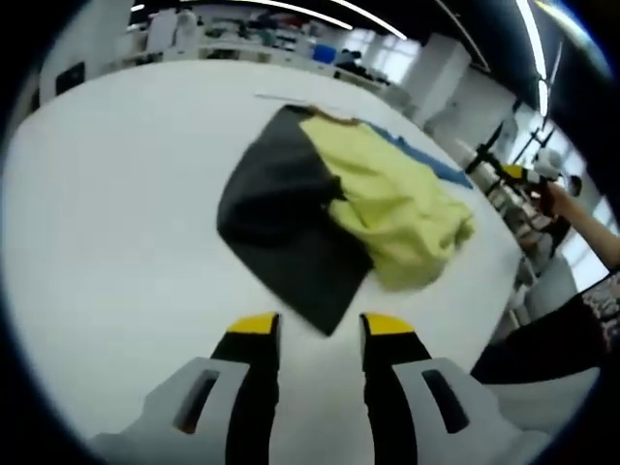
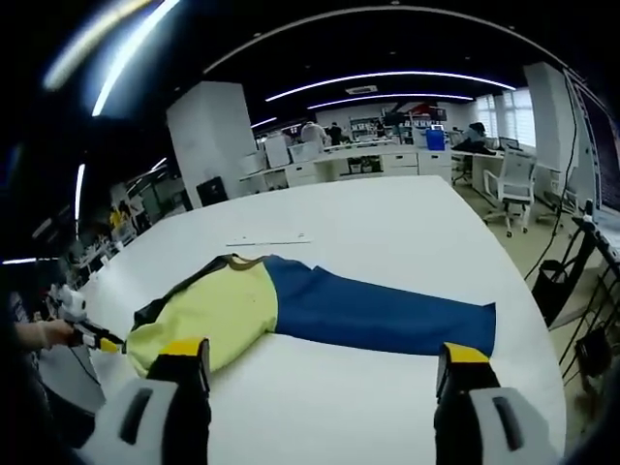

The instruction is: Fold the garment on the visible template until the final outline fits inside the template.

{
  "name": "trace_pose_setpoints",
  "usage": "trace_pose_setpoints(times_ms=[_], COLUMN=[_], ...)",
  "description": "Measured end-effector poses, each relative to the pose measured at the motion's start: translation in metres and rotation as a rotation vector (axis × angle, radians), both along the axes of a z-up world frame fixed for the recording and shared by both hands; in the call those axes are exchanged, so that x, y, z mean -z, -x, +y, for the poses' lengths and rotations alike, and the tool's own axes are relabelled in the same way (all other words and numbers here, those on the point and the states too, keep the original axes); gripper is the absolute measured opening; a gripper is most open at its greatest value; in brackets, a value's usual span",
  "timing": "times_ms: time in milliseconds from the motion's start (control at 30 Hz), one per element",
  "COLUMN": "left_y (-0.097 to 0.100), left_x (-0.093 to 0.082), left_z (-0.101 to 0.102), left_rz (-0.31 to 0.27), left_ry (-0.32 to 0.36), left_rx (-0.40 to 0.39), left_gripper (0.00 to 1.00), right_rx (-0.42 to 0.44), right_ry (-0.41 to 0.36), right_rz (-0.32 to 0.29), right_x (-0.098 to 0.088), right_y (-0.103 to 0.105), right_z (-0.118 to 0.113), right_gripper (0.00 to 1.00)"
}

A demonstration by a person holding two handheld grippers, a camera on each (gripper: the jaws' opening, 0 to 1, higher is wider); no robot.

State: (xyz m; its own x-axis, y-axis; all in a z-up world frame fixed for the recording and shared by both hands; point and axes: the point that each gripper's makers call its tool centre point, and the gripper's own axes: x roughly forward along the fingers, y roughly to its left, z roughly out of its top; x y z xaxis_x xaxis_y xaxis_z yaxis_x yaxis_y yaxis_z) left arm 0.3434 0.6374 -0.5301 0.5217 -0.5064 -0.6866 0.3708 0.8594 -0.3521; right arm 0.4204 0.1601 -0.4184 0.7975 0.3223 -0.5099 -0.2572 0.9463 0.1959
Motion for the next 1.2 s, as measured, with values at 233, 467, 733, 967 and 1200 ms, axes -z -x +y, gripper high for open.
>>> trace_pose_setpoints(times_ms=[233, 467, 733, 967, 1200], left_y=[-0.005, -0.007, -0.006, -0.011, -0.014], left_x=[0.004, 0.009, 0.007, -0.006, -0.024], left_z=[-0.003, 0.001, 0.002, 0.017, 0.033], left_rz=[0.002, 0.016, -0.003, -0.034, -0.061], left_ry=[-0.024, -0.019, 0.002, 0.015, -0.017], left_rx=[-0.009, -0.037, -0.057, -0.089, -0.101], left_gripper=[0.14, 0.01, 0.0, 0.0, 0.0], right_rx=[0.013, 0.024, 0.018, 0.0, -0.02], right_ry=[0.002, 0.004, 0.0, -0.002, -0.018], right_rz=[0.005, 0.015, 0.015, 0.015, 0.005], right_x=[0.001, 0.004, 0.005, 0.006, 0.006], right_y=[0.007, 0.013, 0.012, 0.009, 0.005], right_z=[-0.006, -0.008, -0.004, 0.001, 0.009], right_gripper=[0.97, 0.96, 0.95, 0.94, 0.94])
